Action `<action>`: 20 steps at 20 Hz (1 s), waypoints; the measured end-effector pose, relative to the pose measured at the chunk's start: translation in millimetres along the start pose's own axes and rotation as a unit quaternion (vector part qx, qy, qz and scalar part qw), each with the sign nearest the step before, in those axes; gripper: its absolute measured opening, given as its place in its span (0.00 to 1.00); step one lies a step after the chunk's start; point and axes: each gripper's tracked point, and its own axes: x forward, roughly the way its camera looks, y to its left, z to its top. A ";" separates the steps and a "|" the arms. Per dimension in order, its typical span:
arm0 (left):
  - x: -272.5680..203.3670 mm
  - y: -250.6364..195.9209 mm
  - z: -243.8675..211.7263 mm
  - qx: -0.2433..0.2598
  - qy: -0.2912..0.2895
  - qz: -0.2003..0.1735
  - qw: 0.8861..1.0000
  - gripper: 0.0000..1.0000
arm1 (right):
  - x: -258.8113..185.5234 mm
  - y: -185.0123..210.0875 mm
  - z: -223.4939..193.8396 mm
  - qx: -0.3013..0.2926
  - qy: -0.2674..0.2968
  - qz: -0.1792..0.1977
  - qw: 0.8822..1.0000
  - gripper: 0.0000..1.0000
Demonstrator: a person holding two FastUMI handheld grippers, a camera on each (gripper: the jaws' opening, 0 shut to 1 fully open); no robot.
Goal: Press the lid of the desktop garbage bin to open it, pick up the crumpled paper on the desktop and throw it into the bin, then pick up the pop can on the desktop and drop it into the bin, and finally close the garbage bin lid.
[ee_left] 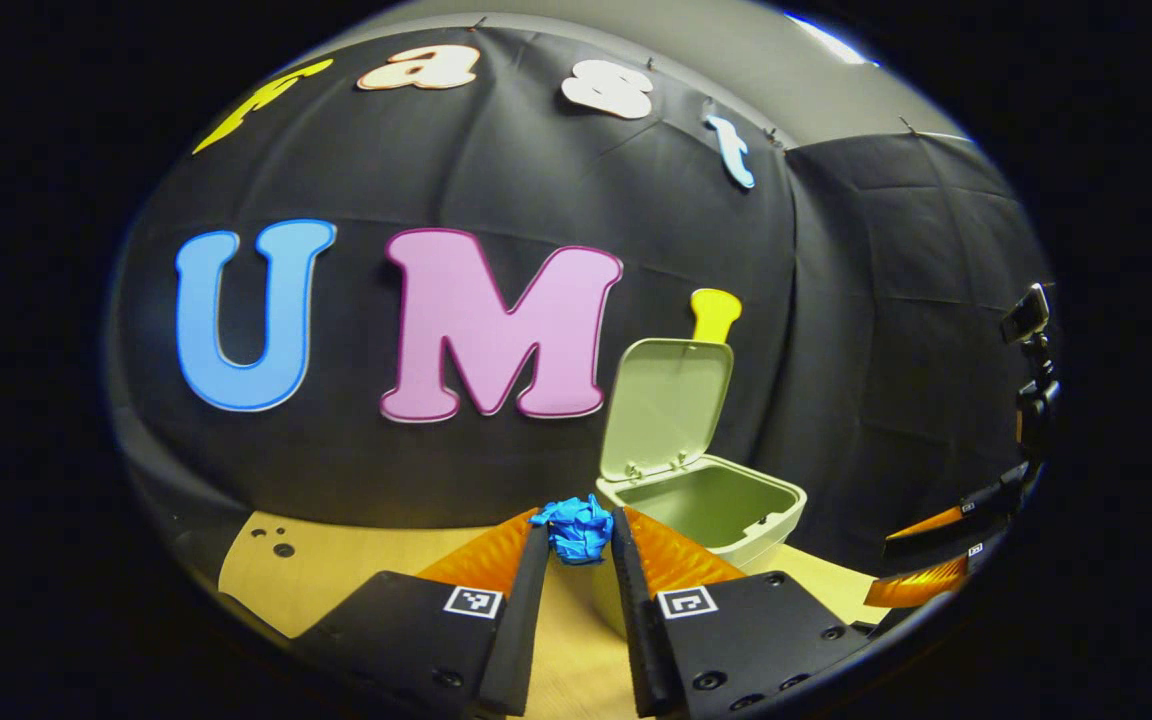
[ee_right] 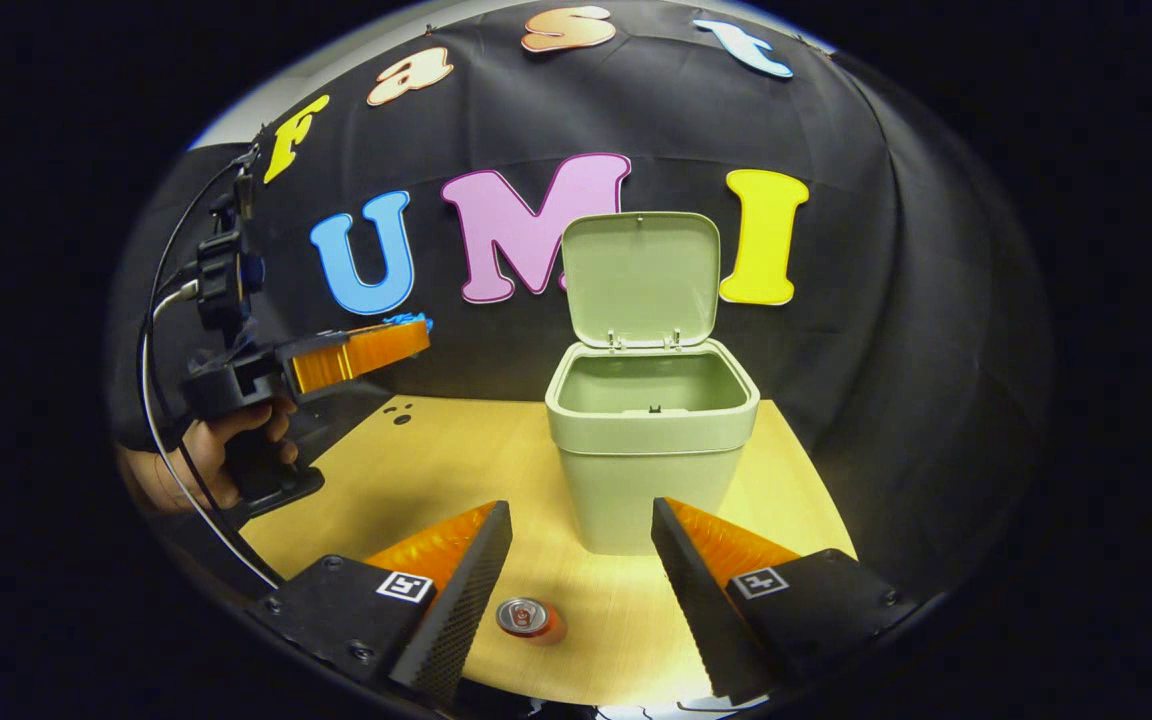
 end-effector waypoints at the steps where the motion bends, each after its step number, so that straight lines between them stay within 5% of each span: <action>1: 6.7 -6.8 0.6 0.000 -0.001 -0.012 1.000 0.42 | -0.5 0.9 1.7 -0.001 -0.001 -0.004 1.000 0.92; 9: 61.9 -50.8 -6.1 0.011 0.010 -0.084 0.996 0.40 | -13.3 -1.6 -6.1 0.007 -0.002 -0.031 1.000 0.92; 20: 124.9 -79.2 -42.9 0.031 0.055 -0.121 0.991 0.42 | -24.5 -13.8 -8.8 0.017 -0.004 -0.066 0.998 0.92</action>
